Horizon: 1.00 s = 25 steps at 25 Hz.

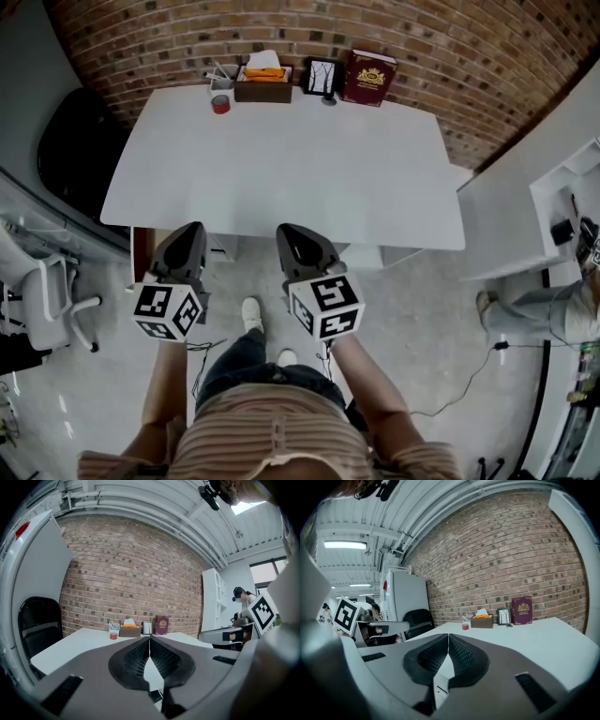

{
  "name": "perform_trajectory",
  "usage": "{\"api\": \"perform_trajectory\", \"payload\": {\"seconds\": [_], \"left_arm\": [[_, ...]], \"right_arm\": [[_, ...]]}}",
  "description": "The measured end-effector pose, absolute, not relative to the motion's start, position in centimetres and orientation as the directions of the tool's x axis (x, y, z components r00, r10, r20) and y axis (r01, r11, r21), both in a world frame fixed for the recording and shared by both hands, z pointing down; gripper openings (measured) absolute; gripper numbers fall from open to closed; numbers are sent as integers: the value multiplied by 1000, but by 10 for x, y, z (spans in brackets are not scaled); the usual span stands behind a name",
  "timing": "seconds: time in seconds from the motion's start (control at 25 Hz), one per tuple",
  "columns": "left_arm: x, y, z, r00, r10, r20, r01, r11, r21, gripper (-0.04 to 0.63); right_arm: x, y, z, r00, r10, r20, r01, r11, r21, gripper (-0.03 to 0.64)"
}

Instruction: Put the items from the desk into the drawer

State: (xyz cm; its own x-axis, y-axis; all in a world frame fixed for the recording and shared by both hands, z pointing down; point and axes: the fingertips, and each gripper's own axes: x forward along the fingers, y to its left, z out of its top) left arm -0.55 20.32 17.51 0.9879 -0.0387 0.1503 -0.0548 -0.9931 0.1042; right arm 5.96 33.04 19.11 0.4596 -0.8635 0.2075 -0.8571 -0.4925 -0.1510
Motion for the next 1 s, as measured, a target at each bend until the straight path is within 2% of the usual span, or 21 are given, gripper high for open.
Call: {"api": "perform_trajectory", "payload": {"seconds": [0.48, 1.0], "left_arm": [[75, 84, 197, 977, -22, 211, -50, -990, 129, 11], [150, 28, 218, 964, 18, 267, -11, -994, 106, 11]], "right_arm": [[132, 217, 201, 476, -840, 261, -841, -522, -147, 17], [182, 157, 209, 479, -822, 307, -838, -533, -120, 17]]}}
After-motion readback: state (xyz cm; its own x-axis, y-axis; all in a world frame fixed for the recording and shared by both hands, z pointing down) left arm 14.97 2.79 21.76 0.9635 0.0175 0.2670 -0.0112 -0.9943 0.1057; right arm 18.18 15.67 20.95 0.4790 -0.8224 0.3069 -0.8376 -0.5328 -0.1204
